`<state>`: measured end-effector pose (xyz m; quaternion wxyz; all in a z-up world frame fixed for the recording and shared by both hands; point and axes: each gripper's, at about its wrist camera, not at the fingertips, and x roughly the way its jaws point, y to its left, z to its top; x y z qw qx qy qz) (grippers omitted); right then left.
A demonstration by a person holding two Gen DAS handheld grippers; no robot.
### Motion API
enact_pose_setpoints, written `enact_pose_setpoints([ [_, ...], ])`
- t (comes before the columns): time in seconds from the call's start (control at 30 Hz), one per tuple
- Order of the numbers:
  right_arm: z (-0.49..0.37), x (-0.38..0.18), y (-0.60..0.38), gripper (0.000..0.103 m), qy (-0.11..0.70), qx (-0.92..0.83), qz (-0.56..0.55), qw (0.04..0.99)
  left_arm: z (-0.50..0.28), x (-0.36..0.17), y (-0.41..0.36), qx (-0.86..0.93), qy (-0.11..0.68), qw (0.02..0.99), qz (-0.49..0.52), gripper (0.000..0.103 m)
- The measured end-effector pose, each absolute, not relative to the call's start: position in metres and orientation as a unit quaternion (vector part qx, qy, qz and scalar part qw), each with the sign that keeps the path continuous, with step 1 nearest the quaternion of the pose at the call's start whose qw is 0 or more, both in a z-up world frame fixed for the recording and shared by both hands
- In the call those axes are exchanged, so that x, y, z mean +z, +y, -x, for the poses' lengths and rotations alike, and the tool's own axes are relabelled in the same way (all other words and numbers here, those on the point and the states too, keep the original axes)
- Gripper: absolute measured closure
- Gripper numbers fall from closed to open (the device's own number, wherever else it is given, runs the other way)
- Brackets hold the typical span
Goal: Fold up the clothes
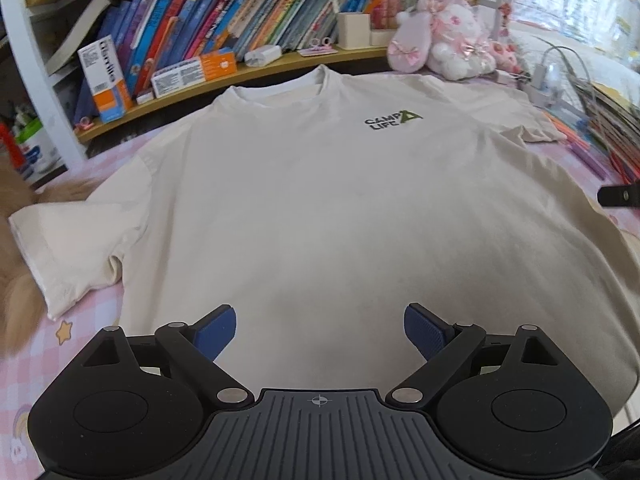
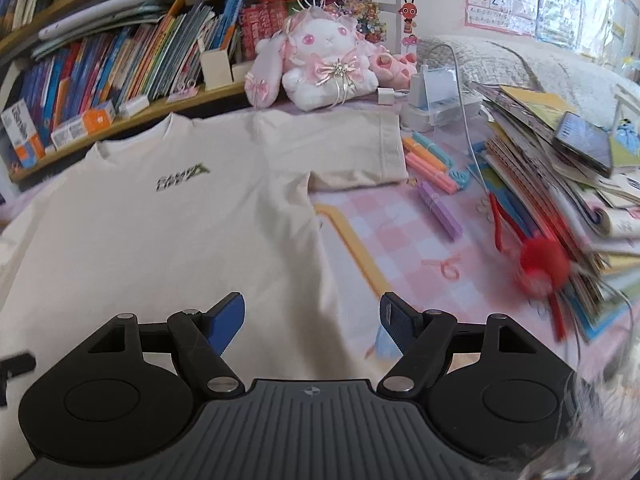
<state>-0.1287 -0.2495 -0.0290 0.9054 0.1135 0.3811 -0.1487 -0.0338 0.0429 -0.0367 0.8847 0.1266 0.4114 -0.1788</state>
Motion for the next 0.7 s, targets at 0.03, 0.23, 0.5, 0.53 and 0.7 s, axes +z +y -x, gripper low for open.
enact_pose_setpoints([
  [0.03,0.123,-0.029,-0.259,0.030,0.380,-0.143,-0.120,0.906,0.035,-0.036,0.040,-0.171,0.413,0.886,-0.123,0.010],
  [0.23,0.089,-0.033,-0.314,0.032,0.380,-0.118,-0.149,0.905,0.045,-0.038,0.022,-0.128,0.428,0.889,-0.097,0.010],
  [0.5,0.042,-0.051,-0.384,0.055,0.407,-0.078,-0.230,0.881,0.060,-0.049,0.005,-0.084,0.441,0.893,-0.035,0.010],
  [0.53,0.038,-0.053,-0.391,0.056,0.408,-0.079,-0.243,0.877,0.061,-0.050,0.003,-0.075,0.444,0.892,-0.035,0.010],
  [0.7,0.020,-0.063,-0.418,0.059,0.412,-0.086,-0.293,0.859,0.071,-0.050,-0.006,-0.057,0.450,0.890,-0.041,0.010],
])
